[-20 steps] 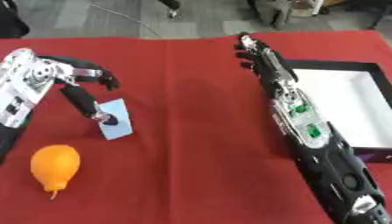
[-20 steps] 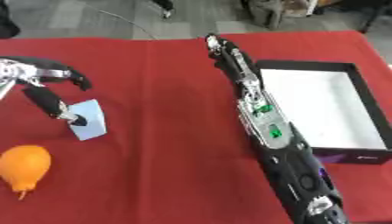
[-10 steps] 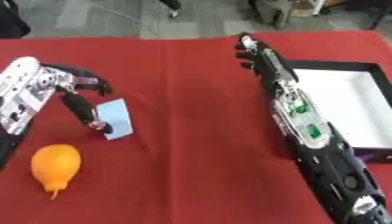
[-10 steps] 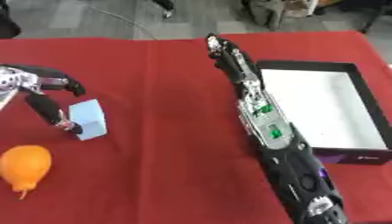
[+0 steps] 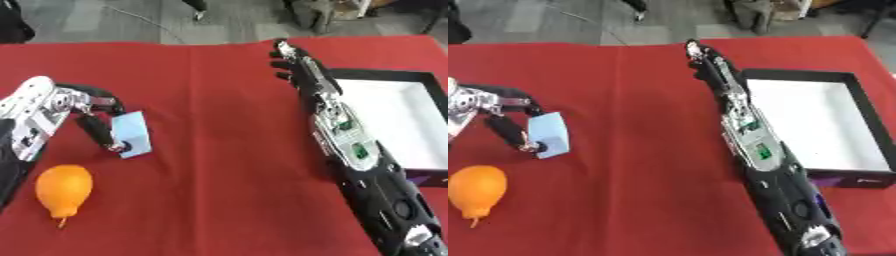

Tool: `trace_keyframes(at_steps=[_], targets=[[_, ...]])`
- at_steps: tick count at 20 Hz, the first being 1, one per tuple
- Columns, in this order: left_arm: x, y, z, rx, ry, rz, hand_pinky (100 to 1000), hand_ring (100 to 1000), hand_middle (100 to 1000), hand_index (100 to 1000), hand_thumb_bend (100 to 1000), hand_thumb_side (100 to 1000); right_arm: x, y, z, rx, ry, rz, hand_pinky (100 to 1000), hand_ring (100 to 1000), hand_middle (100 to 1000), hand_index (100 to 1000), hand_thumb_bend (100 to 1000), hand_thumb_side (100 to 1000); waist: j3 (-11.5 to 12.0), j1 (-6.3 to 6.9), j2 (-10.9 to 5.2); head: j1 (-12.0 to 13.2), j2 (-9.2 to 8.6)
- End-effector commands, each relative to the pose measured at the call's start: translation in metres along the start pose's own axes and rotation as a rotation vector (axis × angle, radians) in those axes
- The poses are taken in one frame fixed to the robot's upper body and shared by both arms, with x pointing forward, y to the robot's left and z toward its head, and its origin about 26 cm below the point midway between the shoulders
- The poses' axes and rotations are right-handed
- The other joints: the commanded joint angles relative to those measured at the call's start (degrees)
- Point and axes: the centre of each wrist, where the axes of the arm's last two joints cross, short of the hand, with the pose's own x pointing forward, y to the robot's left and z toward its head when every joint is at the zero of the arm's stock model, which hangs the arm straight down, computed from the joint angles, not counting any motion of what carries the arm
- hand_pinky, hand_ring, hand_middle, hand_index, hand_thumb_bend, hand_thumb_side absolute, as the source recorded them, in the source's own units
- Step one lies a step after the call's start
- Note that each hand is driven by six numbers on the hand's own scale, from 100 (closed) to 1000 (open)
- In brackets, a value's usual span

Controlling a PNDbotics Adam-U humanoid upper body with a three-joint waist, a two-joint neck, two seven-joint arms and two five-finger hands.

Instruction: Pick up the objects with one hand, pass them to the other hand, and then place them into the box on the other side of the table.

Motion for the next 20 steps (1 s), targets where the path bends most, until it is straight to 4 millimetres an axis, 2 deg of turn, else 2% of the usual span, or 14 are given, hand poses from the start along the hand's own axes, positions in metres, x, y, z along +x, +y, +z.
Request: trace_keyframes(at_steps=[1,2,3,6,8,11,15,20], targets=[[0.0,0.012,0.013,0.048,-0.01,0.011,945,830,661,669,102,329,0.013,-0.004,-0.003,-0.005,-0.044,0.003,890,856,802,872,100,842,0.0,0.02,-1.67,0.1,-0.09],[0.0,0.013,0.017,0.06,-0.019,0.018,907,791,619,620,100,309,0.015,-0.005,-0.003,-0.005,-0.05,0.003,890,856,802,872,100,839,0.1,0.0,-1.72,0.1,-0.11],[0.001,0.015,0.023,0.075,-0.03,0.027,899,783,612,613,100,304,0.016,-0.005,-0.003,-0.005,-0.056,0.003,890,856,802,872,100,838,0.1,-0.01,-1.76,0.0,-0.13],[0.007,0.024,0.045,0.147,-0.08,0.06,784,700,553,571,100,259,0.024,-0.006,-0.003,-0.004,-0.084,0.004,890,856,801,872,100,827,0.3,-0.11,-1.87,-0.2,-0.23],[0.009,0.028,0.063,0.229,-0.112,0.083,773,683,537,554,100,237,0.033,-0.007,-0.003,0.001,-0.115,0.011,889,856,802,872,100,818,0.5,-0.19,-1.9,-0.3,-0.31],[0.011,0.025,0.079,0.355,-0.143,0.119,769,659,521,543,100,232,0.051,-0.007,-0.002,0.022,-0.16,0.047,889,861,806,875,100,812,0.6,-0.36,-1.88,-0.6,-0.43],[0.013,0.01,0.079,0.491,-0.273,0.174,726,608,504,545,100,311,0.085,-0.005,0.002,0.104,-0.223,0.173,892,875,819,882,100,705,0.6,-0.68,-1.8,-1.0,-0.61],[0.017,-0.011,0.069,0.677,-0.379,0.247,699,562,484,536,100,386,0.127,0.002,0.014,0.282,-0.3,0.462,902,907,849,893,100,524,0.7,-1.0,-1.72,-1.2,-0.72]])
